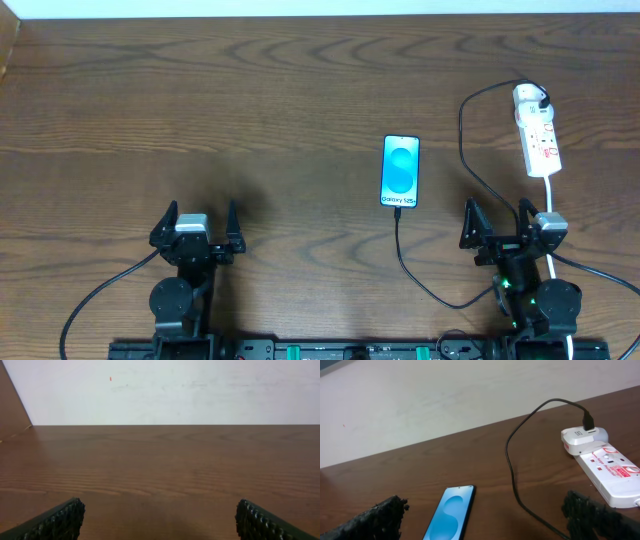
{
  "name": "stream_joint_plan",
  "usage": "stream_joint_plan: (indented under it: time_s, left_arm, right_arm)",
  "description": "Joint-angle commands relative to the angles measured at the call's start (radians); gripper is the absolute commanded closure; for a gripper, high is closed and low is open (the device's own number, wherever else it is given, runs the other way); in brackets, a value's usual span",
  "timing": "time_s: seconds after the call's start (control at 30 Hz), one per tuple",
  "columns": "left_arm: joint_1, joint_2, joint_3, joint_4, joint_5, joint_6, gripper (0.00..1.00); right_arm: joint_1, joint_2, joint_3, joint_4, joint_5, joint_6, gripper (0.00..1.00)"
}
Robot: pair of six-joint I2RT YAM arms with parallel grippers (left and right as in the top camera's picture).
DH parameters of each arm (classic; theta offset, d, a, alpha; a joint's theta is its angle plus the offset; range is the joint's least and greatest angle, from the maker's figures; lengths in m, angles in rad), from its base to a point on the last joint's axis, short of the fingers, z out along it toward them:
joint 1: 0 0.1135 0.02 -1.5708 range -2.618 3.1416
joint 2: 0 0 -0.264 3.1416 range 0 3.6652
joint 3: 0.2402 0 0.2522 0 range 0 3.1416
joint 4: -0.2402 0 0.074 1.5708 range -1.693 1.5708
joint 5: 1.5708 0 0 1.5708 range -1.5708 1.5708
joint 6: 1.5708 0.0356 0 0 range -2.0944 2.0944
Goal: Plug charger to phone and switch on socket
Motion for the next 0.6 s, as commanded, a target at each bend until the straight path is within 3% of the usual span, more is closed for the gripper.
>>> stream_joint_plan:
  time_s: [0.0, 0.57]
  left_arm:
    - [0.004, -0.006, -0.013, -0.038, 0.033, 0.013, 0.04]
    - [0.004, -0.006, -0.013, -0.038, 0.033, 0.013, 0.04]
  right_arm:
    - [-0.008, 0.002, -0.004, -0.001, 0.005, -0.004, 0.01]
    - [-0.009, -0.009, -0.009, 0.011, 0.005, -0.004, 0.01]
